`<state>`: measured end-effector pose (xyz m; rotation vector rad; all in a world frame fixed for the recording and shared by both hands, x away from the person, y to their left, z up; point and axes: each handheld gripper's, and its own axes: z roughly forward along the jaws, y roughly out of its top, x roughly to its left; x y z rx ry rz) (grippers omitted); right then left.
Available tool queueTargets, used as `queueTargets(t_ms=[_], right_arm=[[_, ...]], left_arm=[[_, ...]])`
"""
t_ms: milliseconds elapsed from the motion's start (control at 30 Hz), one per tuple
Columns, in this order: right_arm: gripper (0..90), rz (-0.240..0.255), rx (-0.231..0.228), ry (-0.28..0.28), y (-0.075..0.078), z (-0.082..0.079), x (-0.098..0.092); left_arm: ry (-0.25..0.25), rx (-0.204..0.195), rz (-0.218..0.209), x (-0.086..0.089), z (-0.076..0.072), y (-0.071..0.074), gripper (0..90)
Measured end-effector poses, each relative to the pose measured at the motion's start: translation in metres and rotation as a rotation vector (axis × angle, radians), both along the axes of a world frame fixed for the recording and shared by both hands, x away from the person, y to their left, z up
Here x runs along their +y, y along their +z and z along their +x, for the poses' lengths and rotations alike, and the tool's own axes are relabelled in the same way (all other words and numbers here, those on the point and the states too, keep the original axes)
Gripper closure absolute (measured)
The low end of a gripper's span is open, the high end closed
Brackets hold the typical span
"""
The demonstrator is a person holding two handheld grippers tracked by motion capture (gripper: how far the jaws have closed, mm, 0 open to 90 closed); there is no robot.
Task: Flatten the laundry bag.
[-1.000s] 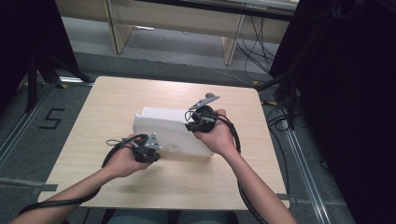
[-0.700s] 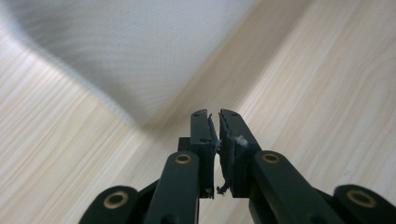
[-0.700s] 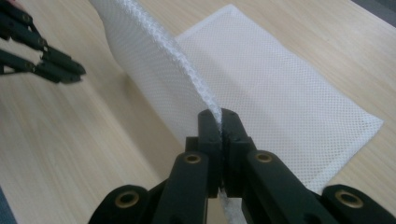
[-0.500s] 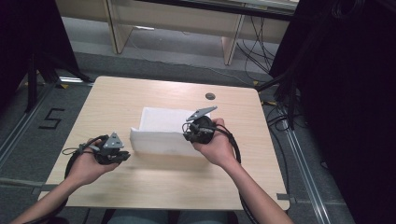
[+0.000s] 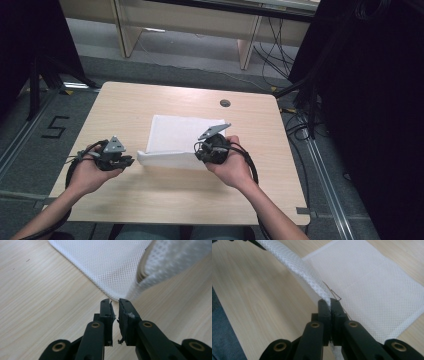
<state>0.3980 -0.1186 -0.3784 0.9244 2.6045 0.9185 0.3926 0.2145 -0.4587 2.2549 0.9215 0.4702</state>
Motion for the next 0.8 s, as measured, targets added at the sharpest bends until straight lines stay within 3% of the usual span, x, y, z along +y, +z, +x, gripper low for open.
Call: queueTargets(t_ms=[67, 267, 300, 400, 567, 800], right_arm=[[89.5, -0.008, 0.022, 0.015, 0.0, -0.003, -0.001], [89.5, -0.005, 0.017, 0.02, -0.006, -0.011, -0.002], [89.5, -0.021, 0.034, 0.016, -0.006, -0.013, -0.002], [89.5, -0.011, 0.048, 0.021, -0.01, -0.018, -0.001], [89.6, -0.015, 0.05, 0.025, -0.017, -0.022, -0.002], [89.6, -0.011, 0.087, 0.029, -0.022, -0.028, -0.003]], left_arm=[[0.006, -0.002, -0.001, 0.002, 0.001, 0.001, 80.2], [0.034, -0.015, -0.014, 0.007, 0.002, 0.0, 79.1], [0.044, -0.008, -0.026, 0.007, 0.002, 0.0, 78.9], [0.052, -0.017, -0.019, 0.01, 0.003, 0.001, 78.8], [0.088, -0.03, -0.064, 0.01, 0.003, -0.002, 78.0], [0.084, -0.039, -0.054, 0.008, 0.003, -0.003, 76.9]])
